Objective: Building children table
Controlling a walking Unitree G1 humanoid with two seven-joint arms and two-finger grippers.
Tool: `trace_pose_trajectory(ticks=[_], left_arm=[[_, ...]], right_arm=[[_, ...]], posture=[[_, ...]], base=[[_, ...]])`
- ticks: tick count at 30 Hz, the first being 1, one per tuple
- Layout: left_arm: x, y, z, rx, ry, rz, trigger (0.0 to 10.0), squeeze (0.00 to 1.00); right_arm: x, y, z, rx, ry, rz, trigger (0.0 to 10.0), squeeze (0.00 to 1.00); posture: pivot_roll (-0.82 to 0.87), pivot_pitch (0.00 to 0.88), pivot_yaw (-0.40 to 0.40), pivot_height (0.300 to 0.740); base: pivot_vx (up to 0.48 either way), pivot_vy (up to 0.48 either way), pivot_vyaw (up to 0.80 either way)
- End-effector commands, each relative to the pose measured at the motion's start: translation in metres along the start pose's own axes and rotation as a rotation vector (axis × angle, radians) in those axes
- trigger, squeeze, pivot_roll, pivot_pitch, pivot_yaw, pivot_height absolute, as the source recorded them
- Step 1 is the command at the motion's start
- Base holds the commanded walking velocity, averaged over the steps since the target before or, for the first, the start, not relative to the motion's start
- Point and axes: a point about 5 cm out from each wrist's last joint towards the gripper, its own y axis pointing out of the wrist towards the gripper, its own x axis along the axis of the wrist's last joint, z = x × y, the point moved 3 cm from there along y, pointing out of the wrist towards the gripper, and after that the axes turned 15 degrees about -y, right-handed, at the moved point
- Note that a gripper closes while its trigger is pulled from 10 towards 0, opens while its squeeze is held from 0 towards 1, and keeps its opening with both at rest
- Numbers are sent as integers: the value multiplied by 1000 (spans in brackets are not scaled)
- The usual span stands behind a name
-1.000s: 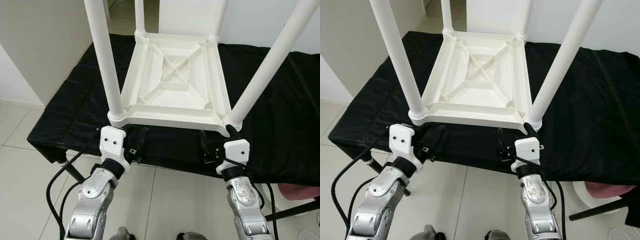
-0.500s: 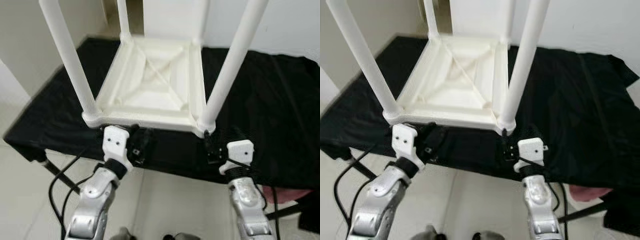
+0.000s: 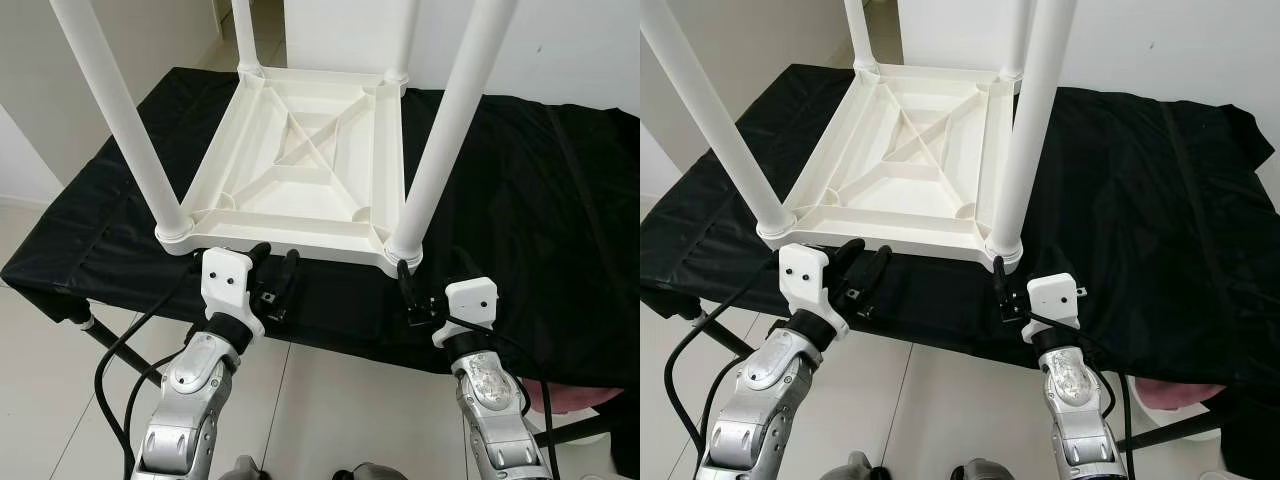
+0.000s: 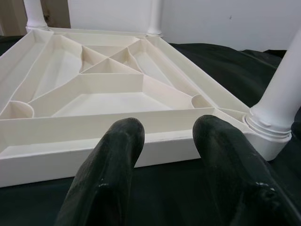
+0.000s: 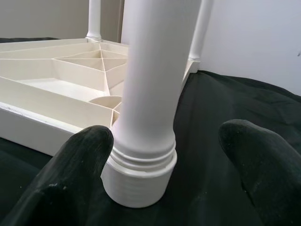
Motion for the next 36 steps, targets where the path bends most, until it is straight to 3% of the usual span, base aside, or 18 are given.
trace_pose_trajectory(ticks=[1,5,15,24,25,36], left_arm=[[-1,-1,3,19,-10,8,10000,0],[-1,-1,3,21,-5,12,10000,0],[-1,-1,0,6,19,5,10000,0],[-10,1,-12,-61,73,70,10000,0],[-11,2,-17,-96,78,87,10000,0],[-13,4,-31,-208,99,123,10000,0]], right_arm=[[-4,-1,4,16,3,17,10000,0],[-5,-2,4,21,1,20,10000,0],[-7,-3,5,25,-5,24,10000,0],[-8,-3,2,5,-11,30,10000,0],[-9,-3,-3,-26,9,42,10000,1000],[-14,2,-11,-102,25,94,10000,1000]], posture=[[-74,83,29,740],[-74,83,29,740],[-75,83,29,740],[-72,88,25,740],[-72,88,25,740],[-70,92,24,740]], base=[[0,409,0],[0,418,0],[0,0,0],[0,0,0],[0,0,0],[0,0,0]])
